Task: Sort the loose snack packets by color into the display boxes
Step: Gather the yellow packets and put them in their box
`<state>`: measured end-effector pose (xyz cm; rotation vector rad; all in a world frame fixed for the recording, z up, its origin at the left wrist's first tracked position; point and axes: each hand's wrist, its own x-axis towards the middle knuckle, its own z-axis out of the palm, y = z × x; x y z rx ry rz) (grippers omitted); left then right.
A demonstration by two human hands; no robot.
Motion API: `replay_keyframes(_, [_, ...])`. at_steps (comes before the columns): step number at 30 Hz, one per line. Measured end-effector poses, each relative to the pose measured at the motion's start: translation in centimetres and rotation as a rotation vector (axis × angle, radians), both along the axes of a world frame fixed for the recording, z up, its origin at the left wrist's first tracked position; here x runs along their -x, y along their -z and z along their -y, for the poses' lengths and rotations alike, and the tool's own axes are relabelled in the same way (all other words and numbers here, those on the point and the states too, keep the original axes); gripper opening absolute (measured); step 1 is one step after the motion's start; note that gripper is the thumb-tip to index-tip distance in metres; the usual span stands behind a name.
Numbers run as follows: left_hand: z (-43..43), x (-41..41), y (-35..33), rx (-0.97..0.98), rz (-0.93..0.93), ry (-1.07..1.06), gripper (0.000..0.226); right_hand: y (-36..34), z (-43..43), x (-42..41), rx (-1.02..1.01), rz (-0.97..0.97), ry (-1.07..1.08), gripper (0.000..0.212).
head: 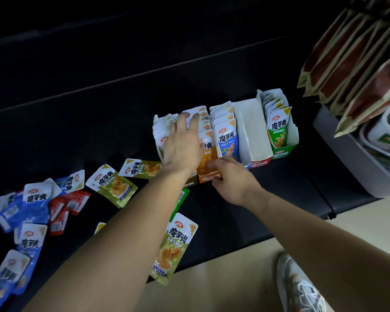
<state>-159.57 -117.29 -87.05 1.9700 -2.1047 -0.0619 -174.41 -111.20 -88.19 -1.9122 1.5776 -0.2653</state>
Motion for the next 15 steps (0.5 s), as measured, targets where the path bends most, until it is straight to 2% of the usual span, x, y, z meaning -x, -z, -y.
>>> replay_keyframes(3, [-3.1, -2.3, -2.6, -0.067, -0.082, 0.043, 0.062, -2.2, -1.2, -0.4, 0.01, 0.001, 0.022, 0.04])
replay_keyframes(7, [-10.4, -7.6, -4.7, -0.203, -0.124, -0.003, 0.05, -4.6, -4.4, -2.1, 0.001, 0.022, 0.047, 0.037])
replay_keyframes(12, [-20.3, -15.2, -2.3, -0.446, -0.173, -0.255, 0.043, -3.0, -9.8, -6.1, -0.104, -0.008, -0.097, 0.033])
replay_keyframes(15, [-24.8, -18.4, 0.5, -0.574, -0.158, -0.351, 0.05, -0.3, -12.4, -8.8, -0.183, -0.114, -0.221, 0.048])
